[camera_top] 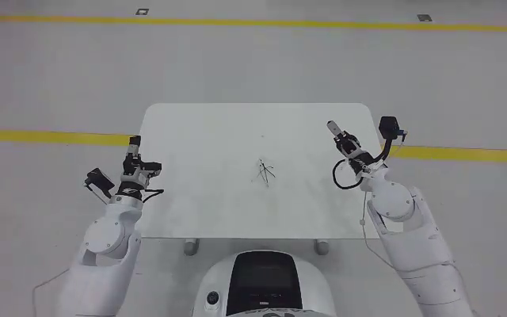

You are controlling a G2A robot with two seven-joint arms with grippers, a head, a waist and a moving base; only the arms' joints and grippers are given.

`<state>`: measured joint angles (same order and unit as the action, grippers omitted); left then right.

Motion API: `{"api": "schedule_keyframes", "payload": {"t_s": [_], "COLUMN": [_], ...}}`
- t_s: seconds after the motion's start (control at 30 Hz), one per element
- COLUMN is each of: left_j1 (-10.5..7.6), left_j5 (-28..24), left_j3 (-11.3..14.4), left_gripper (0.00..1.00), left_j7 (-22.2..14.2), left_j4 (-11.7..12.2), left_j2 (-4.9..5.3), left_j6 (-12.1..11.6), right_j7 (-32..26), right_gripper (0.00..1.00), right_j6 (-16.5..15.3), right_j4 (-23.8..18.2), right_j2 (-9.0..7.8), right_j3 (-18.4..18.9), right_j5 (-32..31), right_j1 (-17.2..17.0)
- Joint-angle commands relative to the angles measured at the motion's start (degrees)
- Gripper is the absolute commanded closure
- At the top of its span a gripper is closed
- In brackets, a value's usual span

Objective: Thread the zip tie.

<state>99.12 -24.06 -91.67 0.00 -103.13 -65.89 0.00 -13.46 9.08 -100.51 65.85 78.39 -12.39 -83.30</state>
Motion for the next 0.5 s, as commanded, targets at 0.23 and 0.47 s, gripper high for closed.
{"api": "schedule_keyframes", "payload": {"t_s": [0.23, 0.47], "left_j1": [0.00, 0.00], "left_j5": [0.0, 0.0], "left_j3": [0.0, 0.0], "left_gripper": [0.00, 0.00], "left_j7": [0.0, 0.0], "left_j4": [0.0, 0.0], "left_j2": [0.00, 0.00], "left_j6": [0.0, 0.0], "right_j7": [0.0, -4.3], "right_gripper": [0.00, 0.00], "right_j6": [0.0, -0.8], "right_j4": [0.0, -0.5], "right_j2": [0.00, -0.19], "right_j3": [0.0, -2.8], "right_j5": [0.0, -6.5], "right_j1": [0.0, 2.1]}}
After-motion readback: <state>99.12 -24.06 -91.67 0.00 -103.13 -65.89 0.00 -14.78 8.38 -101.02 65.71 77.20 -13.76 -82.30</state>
